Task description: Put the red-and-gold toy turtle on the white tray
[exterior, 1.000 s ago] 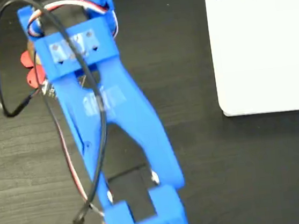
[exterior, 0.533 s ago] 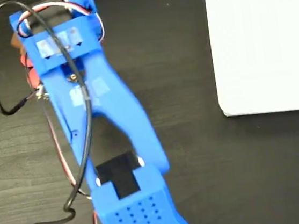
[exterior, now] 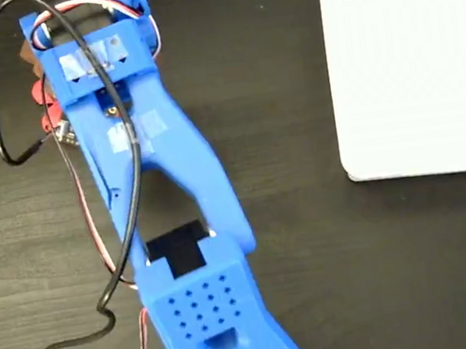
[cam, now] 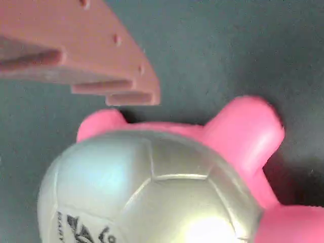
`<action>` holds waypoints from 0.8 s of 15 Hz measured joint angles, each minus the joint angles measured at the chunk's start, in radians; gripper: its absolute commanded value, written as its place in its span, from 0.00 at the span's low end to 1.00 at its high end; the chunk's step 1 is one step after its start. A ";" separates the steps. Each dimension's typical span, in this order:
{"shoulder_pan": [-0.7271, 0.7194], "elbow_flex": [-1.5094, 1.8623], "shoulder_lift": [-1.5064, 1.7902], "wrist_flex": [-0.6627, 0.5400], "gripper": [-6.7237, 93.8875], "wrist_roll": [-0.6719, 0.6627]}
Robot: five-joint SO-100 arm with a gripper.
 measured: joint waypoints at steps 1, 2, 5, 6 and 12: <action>0.006 -0.009 -0.009 0.000 0.68 0.000; 0.008 -0.026 -0.023 0.000 0.68 0.000; 0.005 -0.089 -0.100 0.000 0.68 0.000; 0.006 -0.110 -0.126 0.000 0.68 0.003; -0.006 -0.199 -0.187 0.023 0.08 0.021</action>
